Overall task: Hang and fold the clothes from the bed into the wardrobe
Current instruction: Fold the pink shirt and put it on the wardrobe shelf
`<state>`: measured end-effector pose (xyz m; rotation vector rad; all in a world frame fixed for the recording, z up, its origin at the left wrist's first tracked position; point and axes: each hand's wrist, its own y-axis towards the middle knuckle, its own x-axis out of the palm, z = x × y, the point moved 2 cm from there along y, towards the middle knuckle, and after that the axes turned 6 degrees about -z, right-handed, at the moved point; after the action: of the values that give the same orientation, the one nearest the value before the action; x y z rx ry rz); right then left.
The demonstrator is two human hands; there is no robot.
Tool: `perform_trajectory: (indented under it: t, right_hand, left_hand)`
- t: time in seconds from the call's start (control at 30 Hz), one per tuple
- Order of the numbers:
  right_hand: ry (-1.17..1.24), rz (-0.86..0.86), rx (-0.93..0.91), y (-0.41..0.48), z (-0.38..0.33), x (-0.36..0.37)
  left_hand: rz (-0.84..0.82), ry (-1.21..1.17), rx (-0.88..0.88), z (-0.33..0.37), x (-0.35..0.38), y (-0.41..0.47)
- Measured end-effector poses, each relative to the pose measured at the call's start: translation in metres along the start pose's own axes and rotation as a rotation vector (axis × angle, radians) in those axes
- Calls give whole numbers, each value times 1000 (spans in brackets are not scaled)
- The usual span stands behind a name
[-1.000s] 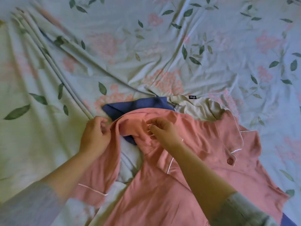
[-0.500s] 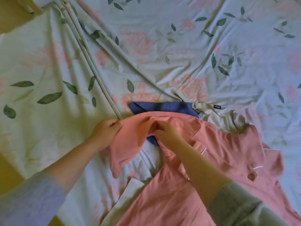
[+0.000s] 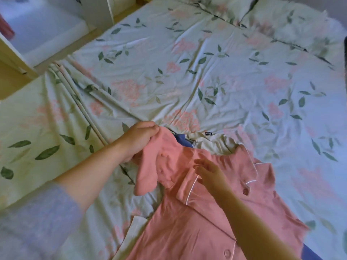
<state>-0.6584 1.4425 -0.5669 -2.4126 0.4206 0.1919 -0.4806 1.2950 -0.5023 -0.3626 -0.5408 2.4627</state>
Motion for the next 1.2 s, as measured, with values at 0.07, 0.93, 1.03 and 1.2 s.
perform_trajectory:
  t: [0.07,0.93,1.03,1.2]
  right_hand:
    - [75,44,16,-17,9,-31]
    - [210,656,40,-82,158,-172]
    - [165,756,60,-94,173,-193]
    - [263,506,283,-89,216,-199]
  left_hand:
    - [-77,4,-24,12,43,0]
    - [-188,632,66,-121,214,-20]
    - [-119,745,291,-113,219,-28]
    - [-218,1078,236,-124,223,-32]
